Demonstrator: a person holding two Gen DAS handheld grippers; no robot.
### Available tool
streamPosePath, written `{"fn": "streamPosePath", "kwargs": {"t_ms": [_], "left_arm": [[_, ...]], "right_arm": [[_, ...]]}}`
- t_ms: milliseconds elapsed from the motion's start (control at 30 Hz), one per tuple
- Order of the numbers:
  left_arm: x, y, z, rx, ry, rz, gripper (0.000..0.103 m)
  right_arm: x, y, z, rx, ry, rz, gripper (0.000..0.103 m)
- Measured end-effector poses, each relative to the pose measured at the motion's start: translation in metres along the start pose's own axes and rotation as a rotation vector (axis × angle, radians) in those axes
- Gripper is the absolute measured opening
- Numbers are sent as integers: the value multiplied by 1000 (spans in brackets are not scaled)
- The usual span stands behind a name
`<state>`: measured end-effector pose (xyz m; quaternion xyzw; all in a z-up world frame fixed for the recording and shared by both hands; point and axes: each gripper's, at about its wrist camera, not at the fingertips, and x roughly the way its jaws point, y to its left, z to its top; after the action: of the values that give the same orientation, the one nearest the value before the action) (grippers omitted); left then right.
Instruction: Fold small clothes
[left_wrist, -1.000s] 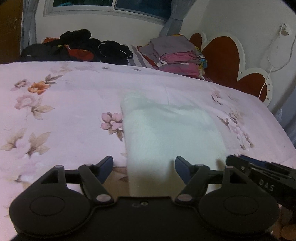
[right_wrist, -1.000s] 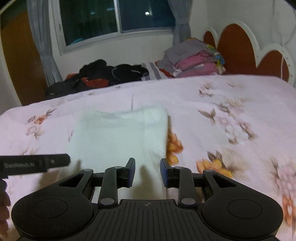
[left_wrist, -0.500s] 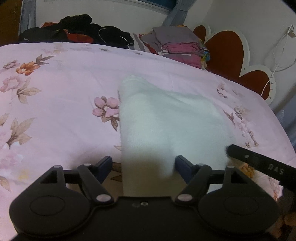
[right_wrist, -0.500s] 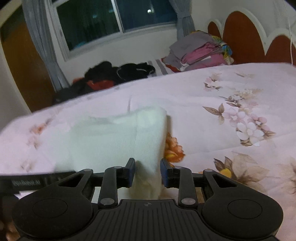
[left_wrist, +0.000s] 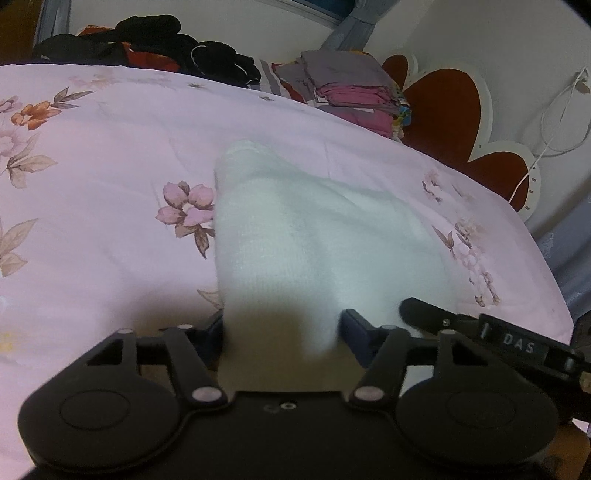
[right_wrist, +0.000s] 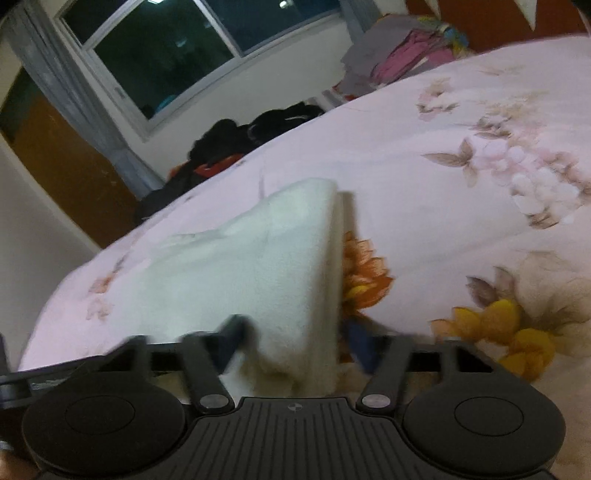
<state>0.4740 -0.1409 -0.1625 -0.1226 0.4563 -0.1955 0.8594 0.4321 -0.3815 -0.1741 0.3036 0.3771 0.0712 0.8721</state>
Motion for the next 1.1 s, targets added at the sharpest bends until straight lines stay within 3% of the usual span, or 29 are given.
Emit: {"fn": "streamPosePath", "kwargs": {"t_ms": [67,200,400,633,867,1100], "left_arm": [[-2,1,1,-4,0,-7,52],[-6,-6,1,15,-13,-7,39],[-20,-12,5,30,-41,-12,34],[-55,-16,14,70,-81,-29,34],[-107,23,18,69,-127,-11,34],[-162,94,18,56,-153,-8,34]], "right_arm": [[1,1,1,-6,3,2,46],[0,3,5,27,24,16,34],[-17,10,8,23,-1,34,30],[-23,46,9,4,-14,82,30],[-19,108,-5,-30,-16,133,30],[1,187,-44,-53,-15,155,30]]}}
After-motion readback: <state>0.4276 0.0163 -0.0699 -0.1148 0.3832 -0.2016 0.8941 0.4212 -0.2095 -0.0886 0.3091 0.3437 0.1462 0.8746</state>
